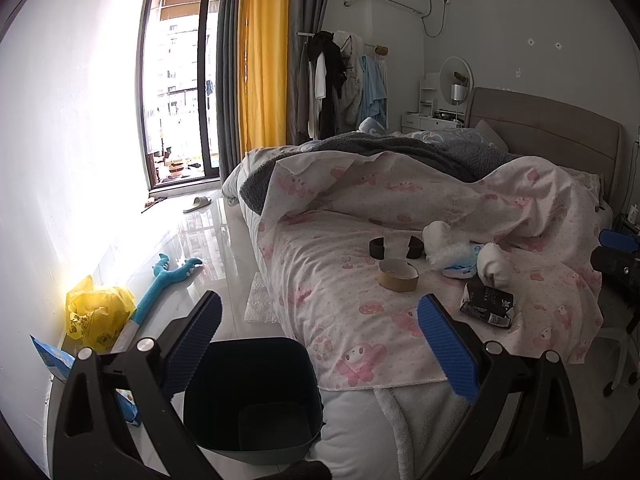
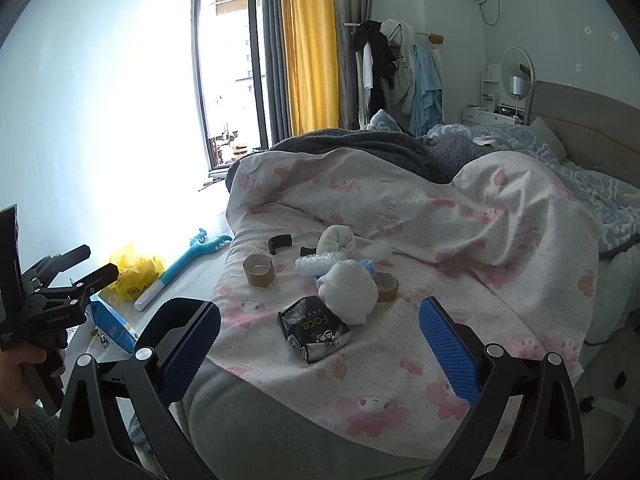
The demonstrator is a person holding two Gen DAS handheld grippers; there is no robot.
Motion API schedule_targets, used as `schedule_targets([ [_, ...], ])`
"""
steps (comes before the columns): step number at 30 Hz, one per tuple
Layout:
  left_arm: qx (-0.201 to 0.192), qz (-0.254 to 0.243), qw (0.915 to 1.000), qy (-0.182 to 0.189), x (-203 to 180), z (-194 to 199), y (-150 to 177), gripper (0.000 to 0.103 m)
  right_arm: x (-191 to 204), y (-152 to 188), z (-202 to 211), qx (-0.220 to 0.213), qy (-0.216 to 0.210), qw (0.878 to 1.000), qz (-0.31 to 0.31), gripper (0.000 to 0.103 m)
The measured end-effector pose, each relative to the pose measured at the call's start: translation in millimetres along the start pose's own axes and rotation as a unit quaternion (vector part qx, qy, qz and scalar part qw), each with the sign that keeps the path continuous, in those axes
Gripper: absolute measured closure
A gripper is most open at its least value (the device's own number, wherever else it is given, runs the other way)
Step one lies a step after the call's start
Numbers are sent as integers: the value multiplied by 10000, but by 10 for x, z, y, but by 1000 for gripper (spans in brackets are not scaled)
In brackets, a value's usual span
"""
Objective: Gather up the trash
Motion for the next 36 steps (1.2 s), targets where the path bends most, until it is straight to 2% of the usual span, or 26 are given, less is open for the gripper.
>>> schedule_targets([
  [36,5,7,10000,9,-41,9,-3,3,-9,-8,-6,3,-10,10000,-9,3],
])
Point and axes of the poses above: each gripper's, at about its wrist camera, not at the fingertips, and z roughly against the way its jaws point, x to its left, y to its underside, the point moved 10 cm from there along -z, roughly the way its jaws point, and after that the axes turned 13 degrees about -z, right-handed, at the moved point
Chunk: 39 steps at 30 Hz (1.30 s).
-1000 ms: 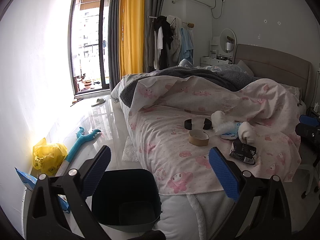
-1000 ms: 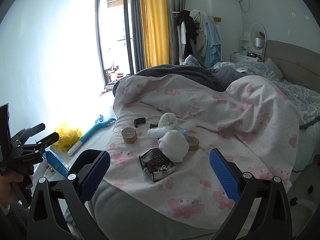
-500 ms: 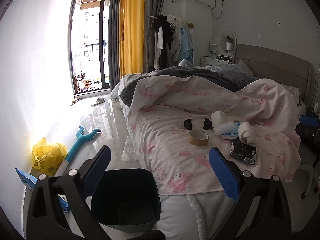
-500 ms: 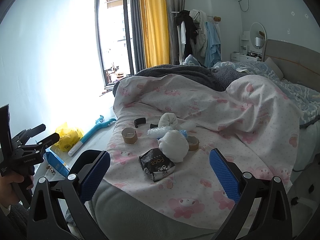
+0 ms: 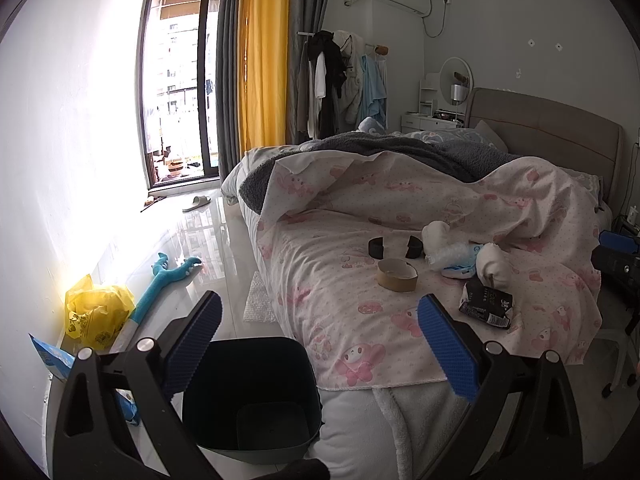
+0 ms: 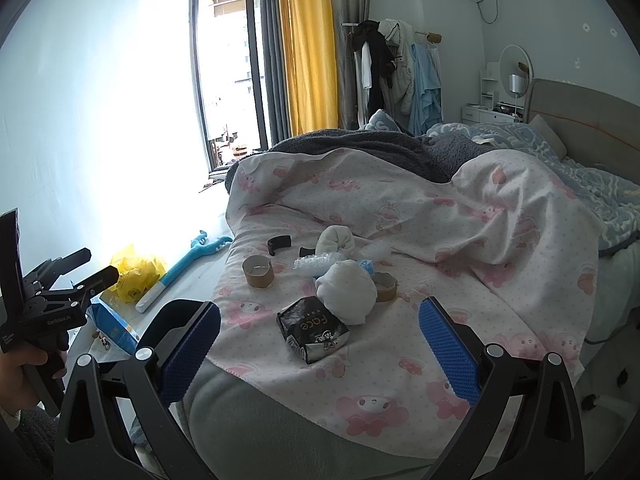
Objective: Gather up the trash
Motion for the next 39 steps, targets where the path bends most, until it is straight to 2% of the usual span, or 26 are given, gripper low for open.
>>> schedule_targets([
  [13,1,1,10000,7,0,0,0,3,-6,0,-5,1,0,10000,-7,3],
  [17,10,104,9995,304,-97,13,9,3,-40,43,-84,119,33,9999,-96,3],
  [23,-3,-147,9998,165,-158,-67,-14,3,-133,66,-182,261,-35,9991,-334,3],
  [27,130,-182,9990,390,-219,-193,-1,3,-165,69,-287,371,-84,9984,-419,3],
  [32,112,-129,9977,653,-320,-332,-83,3,-226,78,-415,554,-238,9966,-561,3],
  [39,294,-452,9929,1064,-623,-640,-85,3,-363,15,-604,716,-463,9922,-913,3],
])
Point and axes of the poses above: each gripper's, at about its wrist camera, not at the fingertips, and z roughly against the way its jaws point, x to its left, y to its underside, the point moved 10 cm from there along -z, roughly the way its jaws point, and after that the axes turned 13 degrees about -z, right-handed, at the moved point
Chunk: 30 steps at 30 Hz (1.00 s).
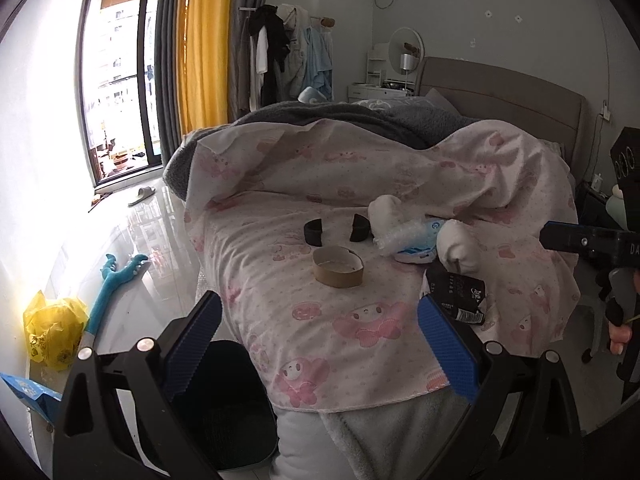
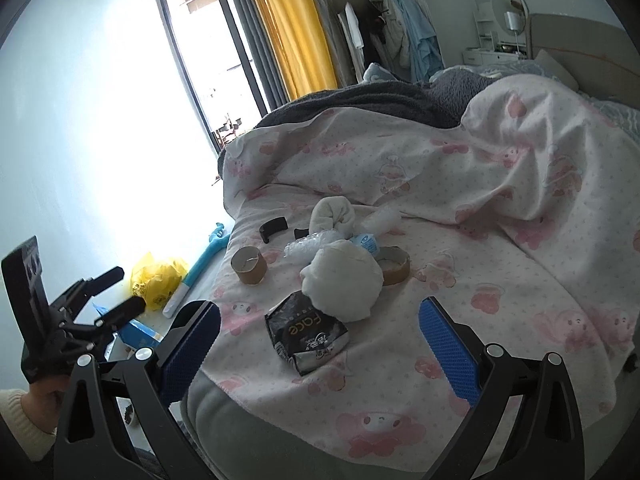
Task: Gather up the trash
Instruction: 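Grasp the black tissue packet with the left tool while the right tool grasps the white sock ball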
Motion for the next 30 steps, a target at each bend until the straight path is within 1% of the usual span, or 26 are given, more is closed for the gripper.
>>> schedule_targets([
  [5,88,-269,9993,243,-142,-187,-18,4,-75,-48,-153,182,-93,9997,-122,3],
  [7,151,-361,9982,450,-215,-269,-32,4,-93,-64,-218,262,-139,9994,-164,3],
  [12,141,-510,9938,974,-433,-437,-93,4,-98,-92,-395,448,-298,9983,-211,3],
  [14,158,-559,9922,1107,-496,-514,-102,4,-112,-101,-469,539,-395,9974,-276,3],
  [17,226,-591,9882,1397,-607,-631,-87,5,-153,-127,-578,655,-537,9954,-446,3],
  [21,250,-690,9840,1621,-750,-760,-95,5,-209,-174,-686,782,-692,9926,-625,3],
  [26,333,-751,9743,2095,-952,-882,-68,5,-224,-194,-812,962,-886,9889,-708,4],
  [30,359,-819,9691,2301,-1108,-939,-67,5,-255,-221,-898,1053,-1090,9841,-925,7],
])
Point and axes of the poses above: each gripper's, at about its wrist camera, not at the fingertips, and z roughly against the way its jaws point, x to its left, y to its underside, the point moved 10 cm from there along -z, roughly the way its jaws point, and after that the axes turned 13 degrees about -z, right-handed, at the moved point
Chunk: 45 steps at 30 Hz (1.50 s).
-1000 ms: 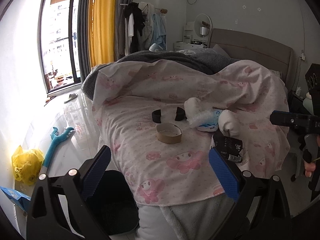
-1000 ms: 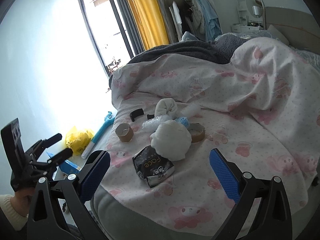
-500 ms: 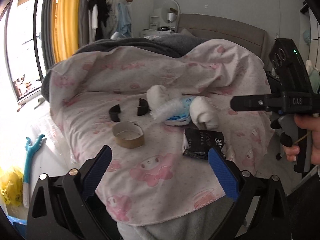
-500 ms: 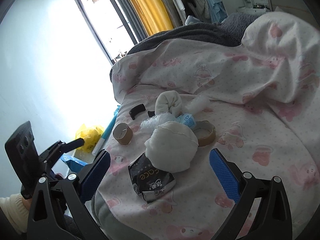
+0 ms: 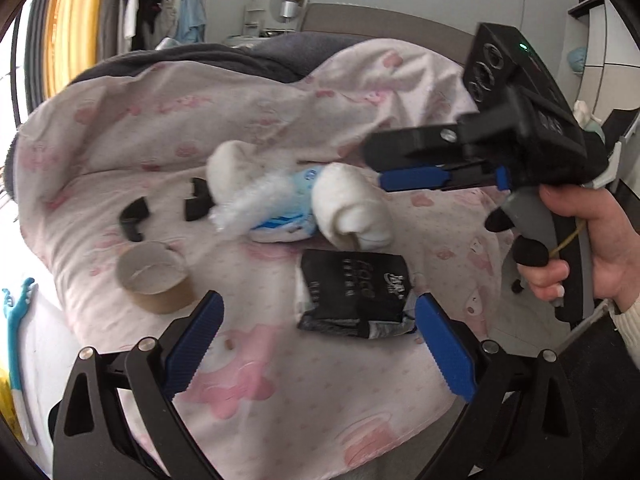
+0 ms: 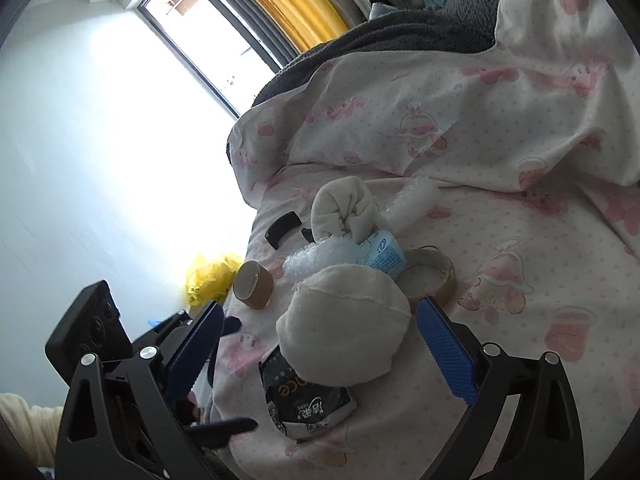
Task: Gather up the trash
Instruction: 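Grasp the black tissue packet with the left tool while the right tool grasps the white sock ball, then carry both items over the teal bin and open both tools to drop them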
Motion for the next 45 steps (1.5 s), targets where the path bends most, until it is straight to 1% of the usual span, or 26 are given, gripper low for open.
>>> schedule_targets([
  [2,-1,-38,9999,119,-55,-42,-11,5,-70,-3,-33,68,24,9999,-99,9],
  [4,26,-63,9996,260,-113,-88,-14,5,-129,7,-66,151,-64,9995,-270,10],
  [7,66,-160,9992,371,-181,-164,-16,6,-163,20,-127,286,-214,9983,-462,16],
  [9,90,-199,9989,420,-212,-226,-29,6,-174,34,-177,390,-179,9978,-498,19],
  [11,123,-183,9986,483,-230,-284,-39,9,-189,51,-236,500,-81,9975,-484,22],
  [12,155,-187,9985,493,-233,-316,-41,17,-190,60,-250,537,-55,9974,-476,23],
  [13,193,-206,9985,472,-232,-344,-40,20,-185,66,-264,581,-20,9973,-449,27],
  [14,233,-225,9985,452,-231,-369,-36,21,-180,66,-279,598,-2,9973,-420,32],
  [17,249,-205,9983,479,-231,-404,-60,23,-155,68,-268,618,111,9976,-287,39],
  [19,280,-187,9984,454,-220,-411,-67,26,-125,67,-231,605,150,9978,-228,41],
  [24,275,-257,9986,381,-209,-389,-67,29,-12,57,-166,537,189,9983,-77,43],
  [28,88,-157,9992,347,-153,-253,-108,29,68,-32,-73,316,211,9993,-68,43],
  [30,-1,-75,9996,254,-91,-156,-130,29,83,-73,2,163,248,9995,-66,43],
  [32,-72,17,10000,60,11,-66,-148,29,117,-126,68,-17,319,9995,-27,43],
  [36,-178,379,9987,-301,258,114,-144,30,225,-220,99,-304,478,9984,69,43],
  [41,-254,746,9939,-765,592,371,-77,30,486,-222,23,-504,753,9948,460,43],
  [45,-289,975,9884,-1124,855,567,-19,30,829,-189,-123,-601,808,9910,884,43],
])
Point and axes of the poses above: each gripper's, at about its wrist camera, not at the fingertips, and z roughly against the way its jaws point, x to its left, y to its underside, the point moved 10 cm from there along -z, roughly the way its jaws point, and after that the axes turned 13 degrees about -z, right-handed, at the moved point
